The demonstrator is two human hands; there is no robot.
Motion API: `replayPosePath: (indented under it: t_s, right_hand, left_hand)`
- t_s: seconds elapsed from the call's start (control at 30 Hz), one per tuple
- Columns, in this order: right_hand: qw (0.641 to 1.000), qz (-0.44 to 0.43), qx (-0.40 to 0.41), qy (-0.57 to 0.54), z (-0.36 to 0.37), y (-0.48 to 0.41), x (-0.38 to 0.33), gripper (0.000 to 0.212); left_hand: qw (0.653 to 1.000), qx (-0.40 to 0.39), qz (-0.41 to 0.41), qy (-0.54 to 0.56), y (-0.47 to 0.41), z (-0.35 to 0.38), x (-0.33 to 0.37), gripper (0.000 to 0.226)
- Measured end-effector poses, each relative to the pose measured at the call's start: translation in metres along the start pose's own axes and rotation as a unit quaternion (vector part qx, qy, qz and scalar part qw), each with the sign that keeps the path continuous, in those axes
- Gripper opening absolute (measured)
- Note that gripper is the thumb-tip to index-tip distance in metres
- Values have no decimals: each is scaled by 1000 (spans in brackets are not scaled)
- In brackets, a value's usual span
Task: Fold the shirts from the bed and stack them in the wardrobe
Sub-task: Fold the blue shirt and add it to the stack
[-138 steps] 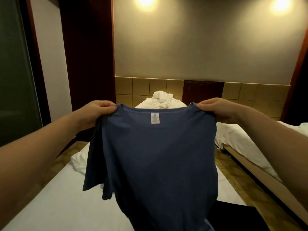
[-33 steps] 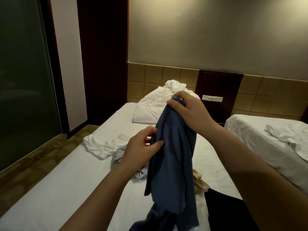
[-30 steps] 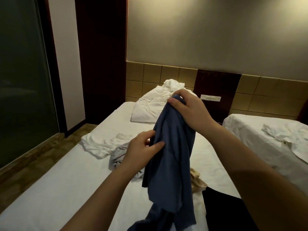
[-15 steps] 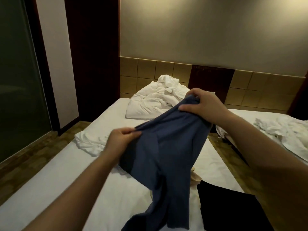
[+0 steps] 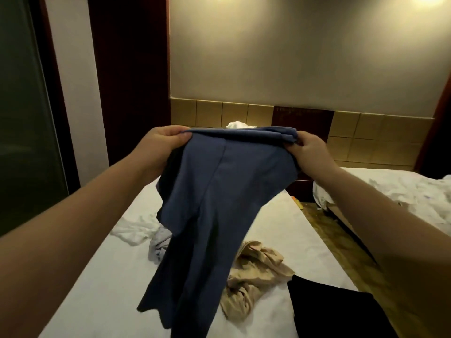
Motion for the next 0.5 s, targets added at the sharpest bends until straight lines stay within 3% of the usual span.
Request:
replayPosePath:
  t_s: [0.2, 0.27, 0.33, 0.5]
  right_hand:
    - [997, -59, 53, 12, 0, 4, -11, 26]
    - [994, -83, -8, 66, 5, 0, -15, 24]
    - [987, -103, -63, 105, 6, -2, -19, 22]
    - [988, -40, -146, -21, 0, 0, -26, 13]
  left_hand:
    - [983, -5, 67, -169, -6, -7, 8, 18]
    - [966, -34, 71, -246, -8, -8, 3, 17]
    - [965, -32, 64, -251, -9, -13, 0, 15]
    - [977, -93, -6, -190, -5, -16, -16, 14]
Point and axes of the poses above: each hand's wrist, its own y-axis away from the middle knuckle, its own z-axis out of the palm, x = y × z, the point moved 7 cm from there along -y, towards the middle knuckle
